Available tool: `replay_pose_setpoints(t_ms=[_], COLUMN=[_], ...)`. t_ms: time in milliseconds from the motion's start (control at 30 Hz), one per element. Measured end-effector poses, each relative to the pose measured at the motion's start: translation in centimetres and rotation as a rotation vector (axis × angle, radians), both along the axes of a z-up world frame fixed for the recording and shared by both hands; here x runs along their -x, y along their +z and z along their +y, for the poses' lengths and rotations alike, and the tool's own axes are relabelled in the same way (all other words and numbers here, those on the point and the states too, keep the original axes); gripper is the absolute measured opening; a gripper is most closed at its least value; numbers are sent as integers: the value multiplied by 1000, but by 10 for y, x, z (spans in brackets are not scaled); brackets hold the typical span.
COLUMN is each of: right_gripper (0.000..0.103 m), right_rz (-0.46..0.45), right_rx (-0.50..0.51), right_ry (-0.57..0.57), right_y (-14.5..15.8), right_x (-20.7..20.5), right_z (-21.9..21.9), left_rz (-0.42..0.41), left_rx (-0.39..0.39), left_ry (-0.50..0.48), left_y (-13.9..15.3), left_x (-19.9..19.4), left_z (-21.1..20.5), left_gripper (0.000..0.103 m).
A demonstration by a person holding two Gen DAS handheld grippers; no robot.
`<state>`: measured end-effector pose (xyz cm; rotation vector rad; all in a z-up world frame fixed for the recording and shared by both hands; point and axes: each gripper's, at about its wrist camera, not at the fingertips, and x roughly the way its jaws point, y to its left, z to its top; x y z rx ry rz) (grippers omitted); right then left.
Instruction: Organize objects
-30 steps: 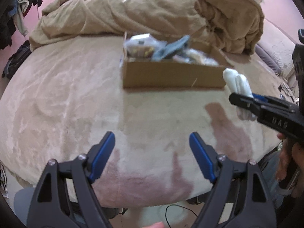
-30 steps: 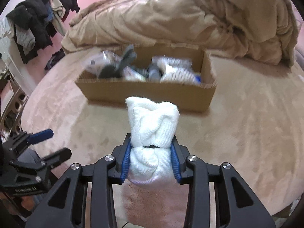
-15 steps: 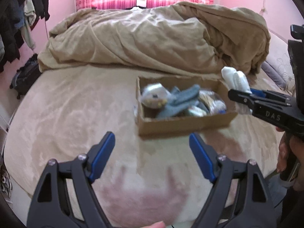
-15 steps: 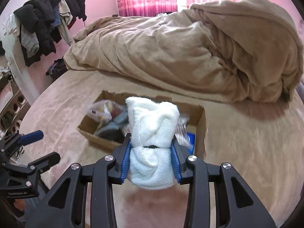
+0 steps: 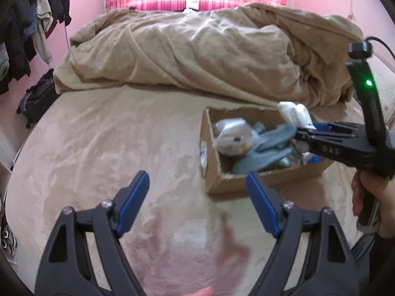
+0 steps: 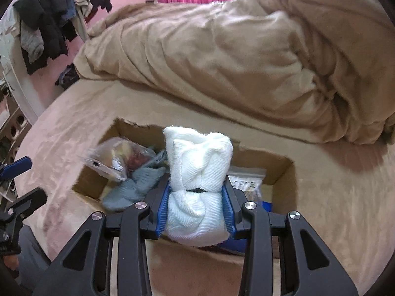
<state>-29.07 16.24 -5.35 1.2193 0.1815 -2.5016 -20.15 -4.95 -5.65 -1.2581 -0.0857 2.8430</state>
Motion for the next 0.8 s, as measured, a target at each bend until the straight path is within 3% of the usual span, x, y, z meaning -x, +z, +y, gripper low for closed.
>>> replay_pose_setpoints(t_ms=[167, 400, 800], right_gripper=[41, 68, 70], right_rz=[-18, 25, 63], right_rx=[-14, -19, 10], right_ry=[6, -22, -59], right_y=[-16, -1, 52], right_x=[6, -7, -93], right_z=[-10, -2, 18], left_rz=[-49, -54, 4], left_rx=[-6, 3, -11], left_ry=[3, 43, 22], left_y=[-21, -19, 22], left_x=[-3, -14, -59], left_z=[-5, -9, 17], left_gripper=[82, 82, 82])
